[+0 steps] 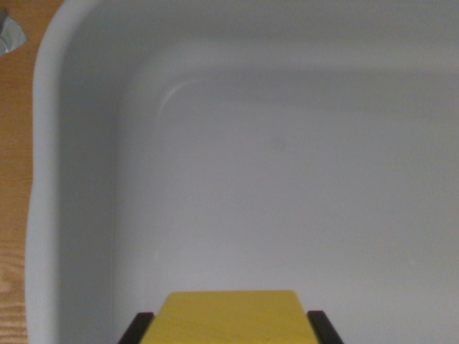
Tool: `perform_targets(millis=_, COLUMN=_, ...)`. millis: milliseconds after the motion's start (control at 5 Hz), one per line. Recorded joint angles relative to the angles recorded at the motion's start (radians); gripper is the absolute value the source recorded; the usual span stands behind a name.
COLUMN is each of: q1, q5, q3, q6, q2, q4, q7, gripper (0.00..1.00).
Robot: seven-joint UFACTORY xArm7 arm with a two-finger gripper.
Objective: Pick yellow cube
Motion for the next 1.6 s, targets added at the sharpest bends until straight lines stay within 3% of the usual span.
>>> perform_targets(millis=200, q1=-0.001, q5=0.0035, q3=0.001, q6=0.037, q2=-0.013, q4=0.024, q7=-0.002, gripper=1.0)
perform_targets(millis=400, q1=-0.001, q5=0.0035, q3=0.001, q6=0.037, q2=-0.013, q4=0.024, q7=-0.002, gripper=1.0)
perform_targets(millis=600, q1=-0.0019, q5=0.0065, q3=0.003, q6=0.067, q2=-0.024, q4=0.044, q7=-0.004, gripper=1.0)
perform_targets(millis=1600, q1=-0.0034, q5=0.0115, q3=0.005, q6=0.12, q2=-0.043, q4=0.078, q7=-0.007, gripper=1.0)
